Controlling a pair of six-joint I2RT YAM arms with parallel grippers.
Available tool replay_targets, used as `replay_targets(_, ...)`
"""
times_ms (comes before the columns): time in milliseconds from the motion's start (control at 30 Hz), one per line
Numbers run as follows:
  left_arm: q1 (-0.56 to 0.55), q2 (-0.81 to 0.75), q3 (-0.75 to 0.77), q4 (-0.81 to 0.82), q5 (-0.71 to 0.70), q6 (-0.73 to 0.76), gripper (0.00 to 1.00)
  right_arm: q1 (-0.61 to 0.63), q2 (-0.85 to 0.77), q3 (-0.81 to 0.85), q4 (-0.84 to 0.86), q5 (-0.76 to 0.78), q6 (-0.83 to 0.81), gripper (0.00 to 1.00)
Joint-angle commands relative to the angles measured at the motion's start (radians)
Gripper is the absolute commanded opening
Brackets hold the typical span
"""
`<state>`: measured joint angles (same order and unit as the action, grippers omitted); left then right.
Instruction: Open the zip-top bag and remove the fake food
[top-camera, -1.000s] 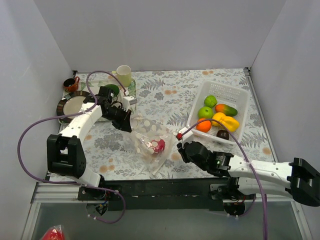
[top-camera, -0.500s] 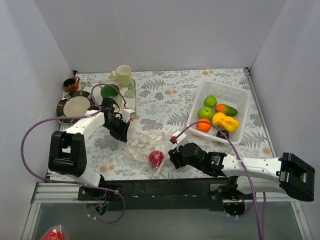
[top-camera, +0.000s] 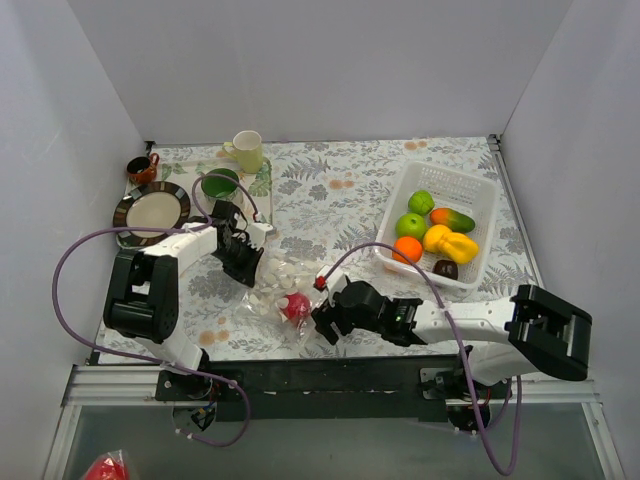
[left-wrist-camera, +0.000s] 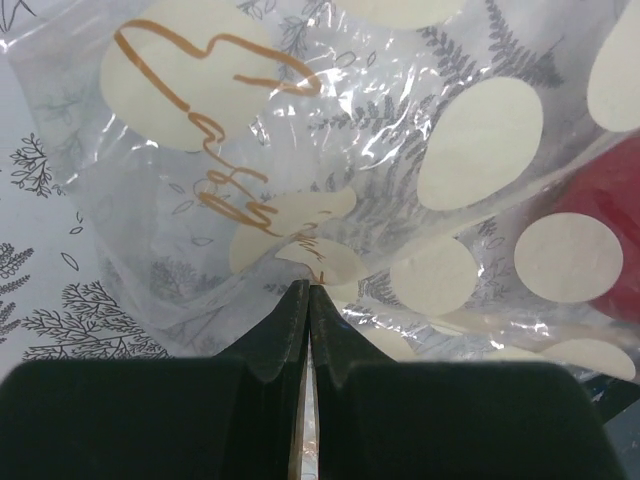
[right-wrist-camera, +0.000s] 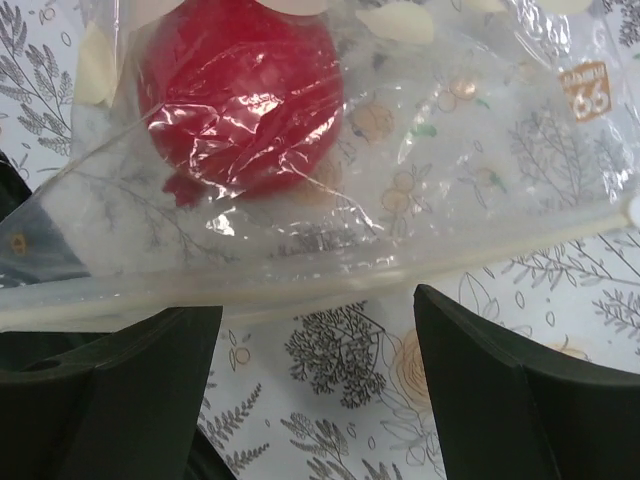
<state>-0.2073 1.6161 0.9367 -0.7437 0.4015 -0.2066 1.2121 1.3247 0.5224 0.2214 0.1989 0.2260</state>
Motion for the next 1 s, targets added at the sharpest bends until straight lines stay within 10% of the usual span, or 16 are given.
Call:
replay_targets(0,-0.017,-0.010,0.007,0.023,-0.006,-0.013,0.00,0.004,0.063,0.086,0.116,-0.049,-0.030,0.85)
replay_targets(967,-0.104,-0.015,-0.078,0.000,0.077,-0.040,0.00,0.030,0.470,0.452,0.108,-0.021,-0.122,0.92)
